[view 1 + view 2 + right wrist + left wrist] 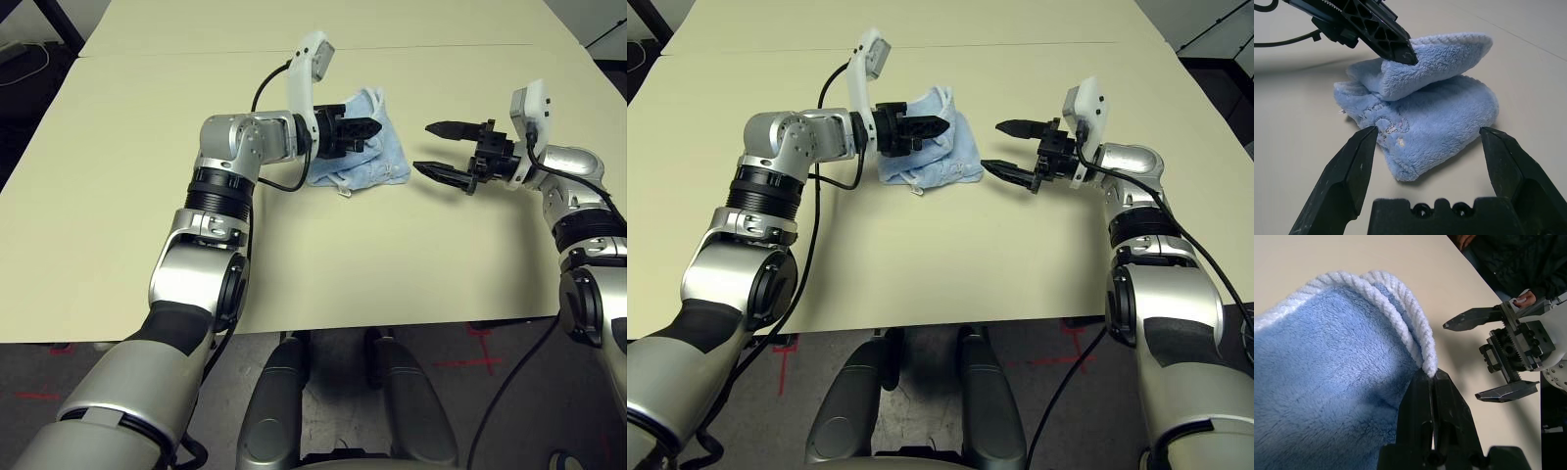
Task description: Fold the towel and set it aside.
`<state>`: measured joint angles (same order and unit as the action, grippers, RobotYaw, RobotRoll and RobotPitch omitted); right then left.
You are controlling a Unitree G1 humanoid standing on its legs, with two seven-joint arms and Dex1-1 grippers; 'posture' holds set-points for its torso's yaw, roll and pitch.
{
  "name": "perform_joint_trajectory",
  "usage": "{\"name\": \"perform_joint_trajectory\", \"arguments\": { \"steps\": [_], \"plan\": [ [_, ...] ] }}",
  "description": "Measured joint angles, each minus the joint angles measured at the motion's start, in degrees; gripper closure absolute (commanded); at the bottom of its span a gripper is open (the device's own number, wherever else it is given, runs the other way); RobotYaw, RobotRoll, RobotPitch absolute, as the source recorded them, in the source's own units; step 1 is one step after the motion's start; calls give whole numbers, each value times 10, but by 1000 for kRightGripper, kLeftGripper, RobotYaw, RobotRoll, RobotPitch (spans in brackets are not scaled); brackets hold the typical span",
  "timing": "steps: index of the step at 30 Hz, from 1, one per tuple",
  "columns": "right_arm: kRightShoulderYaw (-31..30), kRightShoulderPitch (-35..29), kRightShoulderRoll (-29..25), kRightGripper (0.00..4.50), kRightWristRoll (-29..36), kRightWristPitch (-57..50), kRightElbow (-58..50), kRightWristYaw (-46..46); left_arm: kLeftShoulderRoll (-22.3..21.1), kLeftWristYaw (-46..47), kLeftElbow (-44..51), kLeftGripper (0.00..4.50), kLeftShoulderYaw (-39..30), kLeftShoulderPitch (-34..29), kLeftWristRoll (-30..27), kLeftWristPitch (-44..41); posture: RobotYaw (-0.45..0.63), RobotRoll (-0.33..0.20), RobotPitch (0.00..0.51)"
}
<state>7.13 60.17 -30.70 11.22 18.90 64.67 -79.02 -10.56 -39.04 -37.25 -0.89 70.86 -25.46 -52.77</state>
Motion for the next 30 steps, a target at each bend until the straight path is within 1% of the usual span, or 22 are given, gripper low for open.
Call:
{"name": "perform_joint_trajectory", "arguments": {
  "steps": [3,10,14,16,17,18,19,20,23,28,30],
  "plan": [
    [0,0,0,0,0,0,0,0,13,-5,4,4481,1,0,-1,-5,131,0,241],
    [0,0,0,0,-4,0,0,1,26,-23,29,4481,3,7,-3,-32,132,0,241],
    [0,0,0,0,-7,0,0,1,35,-25,28,4481,15,7,1,-30,127,0,242],
    [0,0,0,0,-7,0,0,2,41,-20,22,4481,21,5,12,-14,127,0,242],
    [0,0,0,0,-7,0,0,2,44,-17,16,4000,22,3,19,-4,123,0,243],
    [0,0,0,0,-7,0,0,2,47,-10,4,3833,25,3,29,11,121,0,243],
    [0,-1,0,0,-7,0,0,3,48,0,-4,3419,27,1,40,24,121,0,243],
    [0,-1,0,0,-7,0,0,3,49,5,-13,3113,29,0,49,34,120,0,244],
    [0,-2,0,0,-8,0,0,3,48,15,-27,1868,32,-1,71,60,121,0,244],
    [0,-2,-3,0,-8,0,0,3,34,19,-31,17,31,-1,88,80,124,0,244],
    [0,-2,-5,0,-8,0,0,4,27,22,-28,17,26,-1,89,81,124,0,243]
  ]
}}
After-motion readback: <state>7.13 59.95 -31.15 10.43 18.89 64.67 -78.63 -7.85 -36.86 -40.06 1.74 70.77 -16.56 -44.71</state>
